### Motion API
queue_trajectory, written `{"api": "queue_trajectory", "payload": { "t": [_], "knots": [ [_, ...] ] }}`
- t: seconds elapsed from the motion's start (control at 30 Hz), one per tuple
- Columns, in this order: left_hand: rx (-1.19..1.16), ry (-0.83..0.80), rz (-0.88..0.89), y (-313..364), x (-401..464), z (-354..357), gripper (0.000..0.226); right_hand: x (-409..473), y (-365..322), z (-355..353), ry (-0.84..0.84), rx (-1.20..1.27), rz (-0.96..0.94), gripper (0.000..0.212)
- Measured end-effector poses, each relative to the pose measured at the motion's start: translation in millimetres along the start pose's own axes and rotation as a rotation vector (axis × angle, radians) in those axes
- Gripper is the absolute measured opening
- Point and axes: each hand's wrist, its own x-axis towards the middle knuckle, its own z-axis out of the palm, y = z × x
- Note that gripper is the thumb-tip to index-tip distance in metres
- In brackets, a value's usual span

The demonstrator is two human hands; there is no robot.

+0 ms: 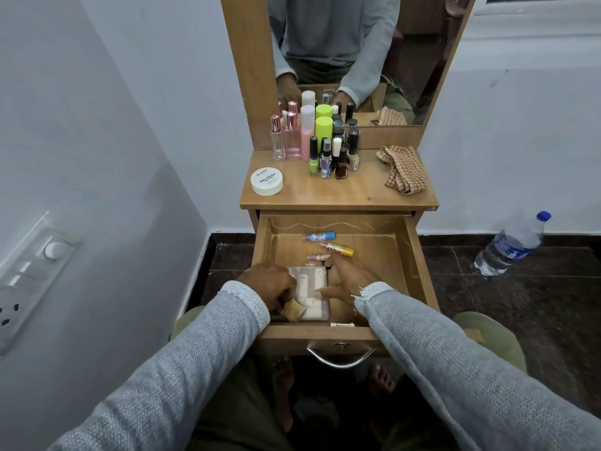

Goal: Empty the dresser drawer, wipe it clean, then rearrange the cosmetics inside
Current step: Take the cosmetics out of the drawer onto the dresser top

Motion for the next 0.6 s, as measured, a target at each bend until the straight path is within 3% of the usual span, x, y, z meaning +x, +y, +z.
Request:
{"api": "queue_trajectory", "payload": {
  "t": [0.1,0.3,0.37,0.5,0.6],
  "knots": [
    [-0.005,0.048,-0.003,-0.8,3.4,5.7,0.024,-3.3,3.1,-1.5,0.002,-0.006,0.0,0.081],
    [-0.266,0.249,-0.099,-1.2,9.1,9.1,0.015,-9.0,3.3,-5.7,0.209,0.095,-0.073,0.029],
    [-0.378,0.34,-0.136,-1.2,12.3,10.1,0.013,-11.1,-0.3,-6.9,0.19,0.128,-0.155,0.032],
    [-0.548,0.455,-0.115,-1.0,19.6,7.0,0.009,-11.9,-2.3,-6.1,0.084,-0.006,-0.276,0.06],
    [-0.71,0.513,-0.061,3.6,22.1,1.2,0.011,-8.5,-1.1,-5.9,0.178,0.062,-0.289,0.045]
  ]
}}
